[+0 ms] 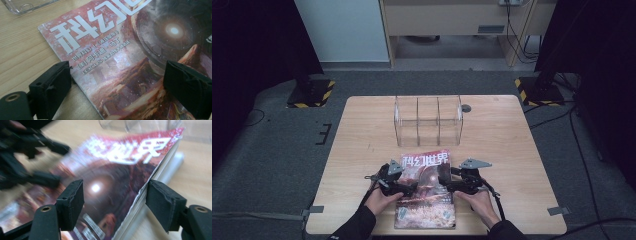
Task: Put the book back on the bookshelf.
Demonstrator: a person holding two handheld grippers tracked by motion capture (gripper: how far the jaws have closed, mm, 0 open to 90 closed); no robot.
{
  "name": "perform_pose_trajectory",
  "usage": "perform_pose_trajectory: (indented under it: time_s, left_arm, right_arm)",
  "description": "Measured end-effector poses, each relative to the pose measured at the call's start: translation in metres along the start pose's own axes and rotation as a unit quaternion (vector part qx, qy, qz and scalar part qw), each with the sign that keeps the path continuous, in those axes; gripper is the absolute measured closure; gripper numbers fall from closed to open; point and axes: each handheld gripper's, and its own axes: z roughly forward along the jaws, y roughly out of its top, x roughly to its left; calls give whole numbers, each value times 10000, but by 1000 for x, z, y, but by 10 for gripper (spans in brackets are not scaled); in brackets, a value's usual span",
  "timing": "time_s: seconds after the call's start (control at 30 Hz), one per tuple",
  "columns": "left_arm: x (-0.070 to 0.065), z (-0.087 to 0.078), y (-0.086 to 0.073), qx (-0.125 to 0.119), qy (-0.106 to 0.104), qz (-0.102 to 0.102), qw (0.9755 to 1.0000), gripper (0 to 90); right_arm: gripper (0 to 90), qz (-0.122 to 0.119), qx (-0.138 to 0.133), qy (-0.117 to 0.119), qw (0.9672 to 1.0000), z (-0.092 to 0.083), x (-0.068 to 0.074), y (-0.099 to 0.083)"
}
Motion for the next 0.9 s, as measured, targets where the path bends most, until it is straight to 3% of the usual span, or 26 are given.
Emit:
perform_pose_trajectory:
  time_s: [0.13,0.2,0.37,0.5,0.63,0.77,0.87,0.9]
  left_arm:
    - [0,0,0,1,2,2,10000,70]
    - [0,0,0,1,2,2,10000,70]
    - [1,0,0,10,28,-17,10000,58]
    - [1,0,0,10,24,-12,10000,56]
    - [1,0,0,14,27,-4,10000,55]
    - [0,0,-1,15,54,-18,10000,57]
    - [0,0,-1,8,57,-18,10000,58]
    - [0,0,-1,4,51,-21,10000,57]
  right_arm:
    - [327,183,259,21,9995,2,-3,-3]
    - [325,181,261,23,9995,2,-3,-3]
    - [341,285,-250,354,9987,-4,-2,2]
    - [349,208,-458,513,9974,-6,3,6]
    - [342,138,-376,407,9984,-4,2,3]
    - [343,225,-267,347,9988,-5,1,2]
    - [341,206,-68,243,9995,-4,1,0]
    - [337,137,166,151,9997,-3,-1,-4]
